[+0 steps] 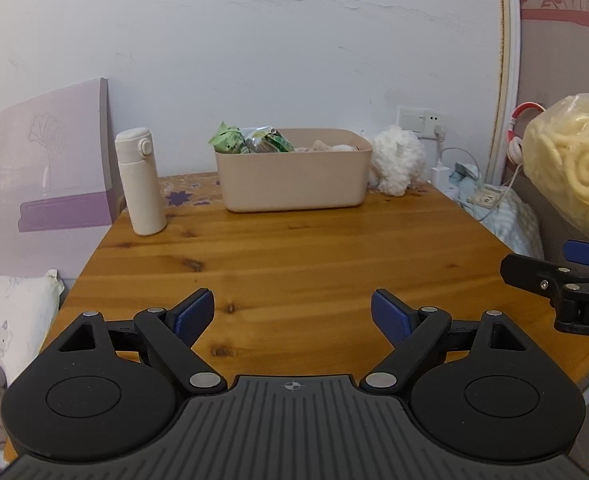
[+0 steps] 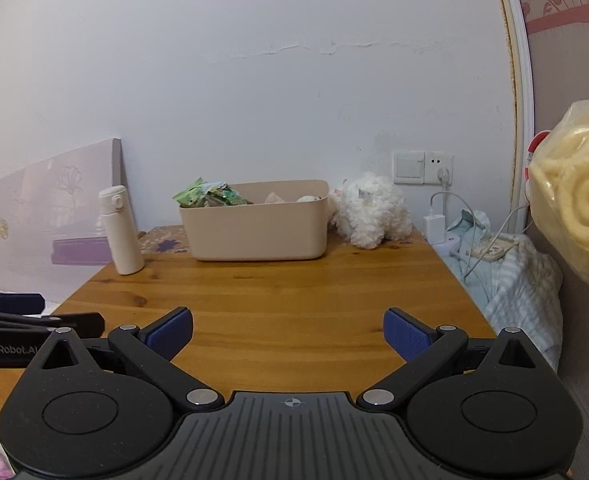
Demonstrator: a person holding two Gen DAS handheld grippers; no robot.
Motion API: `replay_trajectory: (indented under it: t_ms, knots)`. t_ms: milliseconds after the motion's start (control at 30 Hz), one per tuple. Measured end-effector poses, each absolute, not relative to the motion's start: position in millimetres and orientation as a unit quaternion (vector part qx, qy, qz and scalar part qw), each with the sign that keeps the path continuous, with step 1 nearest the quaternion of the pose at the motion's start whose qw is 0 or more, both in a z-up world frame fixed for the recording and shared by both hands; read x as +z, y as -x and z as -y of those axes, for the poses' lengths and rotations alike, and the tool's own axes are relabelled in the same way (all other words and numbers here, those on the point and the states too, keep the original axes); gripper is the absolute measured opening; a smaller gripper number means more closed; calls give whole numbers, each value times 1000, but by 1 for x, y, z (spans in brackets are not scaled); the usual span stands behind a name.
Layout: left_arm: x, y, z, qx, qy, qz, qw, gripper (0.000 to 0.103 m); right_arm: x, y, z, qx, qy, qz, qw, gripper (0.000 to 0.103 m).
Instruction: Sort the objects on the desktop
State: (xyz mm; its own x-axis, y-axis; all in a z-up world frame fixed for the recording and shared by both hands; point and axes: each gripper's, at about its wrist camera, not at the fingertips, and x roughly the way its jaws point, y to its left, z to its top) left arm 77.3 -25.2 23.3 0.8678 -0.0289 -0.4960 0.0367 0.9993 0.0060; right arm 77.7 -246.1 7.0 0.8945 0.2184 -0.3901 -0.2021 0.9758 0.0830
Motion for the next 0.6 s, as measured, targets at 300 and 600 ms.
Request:
replay_trajectory:
  t_ms: [300,600]
  knots:
    - [21,-43,26,-25,-1,-254,967,87,2,-50,247,107,-4,-206,973,103]
    - [23,-27,22,-20,6,-242,970,87,-3,-45,247,103,-2,-217,971,103]
